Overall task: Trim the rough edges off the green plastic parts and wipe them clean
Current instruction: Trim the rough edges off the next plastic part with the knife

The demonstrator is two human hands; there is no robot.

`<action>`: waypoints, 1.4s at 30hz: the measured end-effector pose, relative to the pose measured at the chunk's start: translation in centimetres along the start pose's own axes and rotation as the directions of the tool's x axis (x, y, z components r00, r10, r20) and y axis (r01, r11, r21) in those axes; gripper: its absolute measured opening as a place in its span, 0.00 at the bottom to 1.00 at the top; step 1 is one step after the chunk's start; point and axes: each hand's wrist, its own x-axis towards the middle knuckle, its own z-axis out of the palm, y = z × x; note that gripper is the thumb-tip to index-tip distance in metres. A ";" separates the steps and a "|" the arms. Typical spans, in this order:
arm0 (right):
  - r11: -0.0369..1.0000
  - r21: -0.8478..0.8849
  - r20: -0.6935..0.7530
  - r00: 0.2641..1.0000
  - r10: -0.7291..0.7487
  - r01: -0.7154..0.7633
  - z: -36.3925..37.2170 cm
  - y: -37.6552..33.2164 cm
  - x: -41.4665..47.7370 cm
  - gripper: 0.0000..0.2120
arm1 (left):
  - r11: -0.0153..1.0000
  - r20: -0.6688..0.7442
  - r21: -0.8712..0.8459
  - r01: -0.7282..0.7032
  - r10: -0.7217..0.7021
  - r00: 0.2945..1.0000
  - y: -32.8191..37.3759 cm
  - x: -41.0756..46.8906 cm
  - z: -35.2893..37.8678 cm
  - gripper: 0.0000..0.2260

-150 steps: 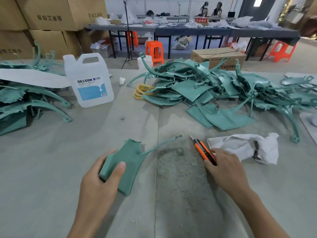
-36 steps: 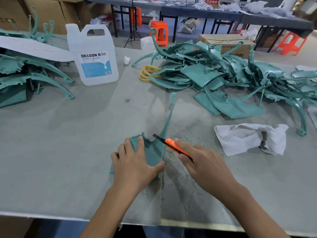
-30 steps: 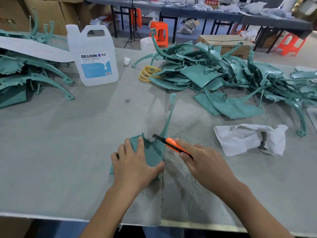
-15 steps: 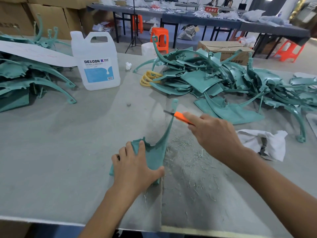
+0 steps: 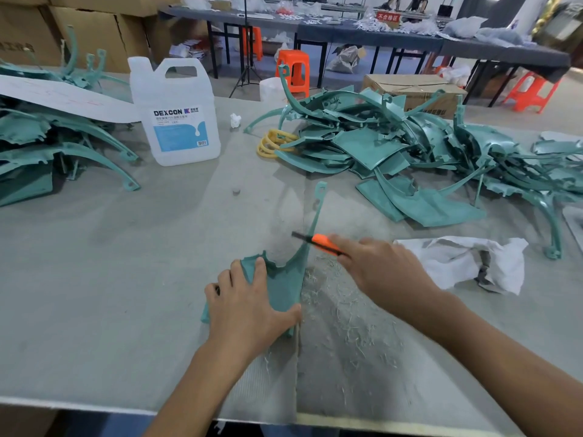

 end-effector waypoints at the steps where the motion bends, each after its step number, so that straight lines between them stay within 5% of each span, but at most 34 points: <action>1: 0.999 -0.033 -0.046 0.999 0.009 -0.011 -0.5 0.7 0.6 0.19 | 1.000 -0.001 -0.002 -0.004 0.004 1.000 0.0 0.0 -0.1 0.50; 6: 0.982 -0.165 -0.227 0.972 0.054 -0.093 -2.7 2.3 2.0 0.20 | 1.000 0.007 0.008 -0.011 0.011 1.000 0.0 0.0 -0.5 0.49; 14: 0.999 0.019 -0.017 0.999 -0.041 0.041 0.6 -0.1 -1.4 0.21 | 1.000 0.021 0.014 0.000 -0.001 1.000 0.2 -0.1 -0.6 0.49; 22: 0.981 -0.161 -0.197 0.978 0.074 -0.106 -3.2 3.9 2.5 0.20 | 1.000 0.034 0.001 -0.014 0.014 0.999 0.2 -0.1 -1.1 0.48; 25: 0.994 -0.108 -0.235 0.972 -0.012 -0.014 -2.9 1.9 1.5 0.20 | 1.000 0.013 0.006 -0.012 0.012 1.000 0.3 -0.3 -1.1 0.48; 31: 0.997 0.016 0.024 0.997 -0.070 0.069 -0.7 0.5 -0.6 0.19 | 1.000 0.048 -0.001 0.002 -0.002 0.999 0.2 -0.2 -1.0 0.50; 36: 0.979 -0.199 -0.246 0.969 -0.014 -0.037 -3.1 4.0 2.1 0.19 | 1.000 0.061 -0.014 -0.005 0.006 0.998 0.3 -0.4 -1.3 0.48; 42: 0.993 -0.113 -0.453 0.888 -0.076 0.028 -2.9 3.0 1.6 0.22 | 1.000 0.058 -0.017 -0.004 0.005 0.998 0.6 -0.3 -1.7 0.48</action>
